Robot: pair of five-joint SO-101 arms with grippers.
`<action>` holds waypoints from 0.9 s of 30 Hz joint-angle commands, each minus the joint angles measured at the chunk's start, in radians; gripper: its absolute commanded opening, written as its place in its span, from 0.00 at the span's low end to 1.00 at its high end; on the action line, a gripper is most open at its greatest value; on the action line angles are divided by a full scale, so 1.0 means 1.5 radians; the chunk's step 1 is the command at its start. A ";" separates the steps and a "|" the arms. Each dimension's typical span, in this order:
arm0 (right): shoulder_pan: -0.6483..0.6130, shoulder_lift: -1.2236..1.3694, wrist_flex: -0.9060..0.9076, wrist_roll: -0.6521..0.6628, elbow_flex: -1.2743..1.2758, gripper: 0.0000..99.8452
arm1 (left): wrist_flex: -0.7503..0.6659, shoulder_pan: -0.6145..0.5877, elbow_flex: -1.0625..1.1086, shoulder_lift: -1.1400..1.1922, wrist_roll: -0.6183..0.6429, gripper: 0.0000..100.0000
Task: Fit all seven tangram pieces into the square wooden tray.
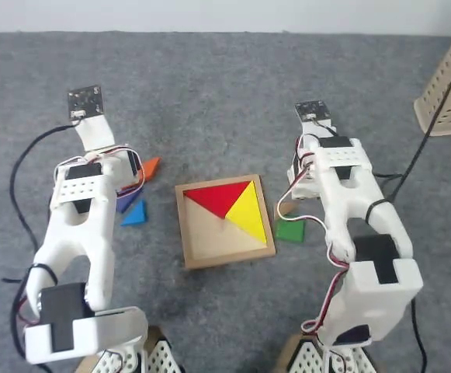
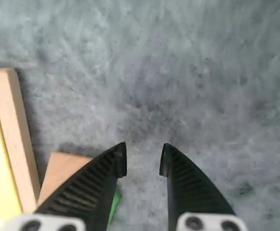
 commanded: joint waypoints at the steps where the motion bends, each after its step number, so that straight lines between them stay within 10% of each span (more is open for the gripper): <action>1: -0.026 -0.102 0.032 0.012 -0.009 0.13 | -0.016 0.005 -0.007 -0.033 -0.006 0.11; 12: -0.181 -0.334 -0.085 0.269 0.271 0.13 | -0.016 0.006 -0.007 -0.033 -0.006 0.11; 27: -0.214 -0.340 -0.103 0.321 0.320 0.26 | -0.016 0.015 -0.002 -0.033 -0.006 0.11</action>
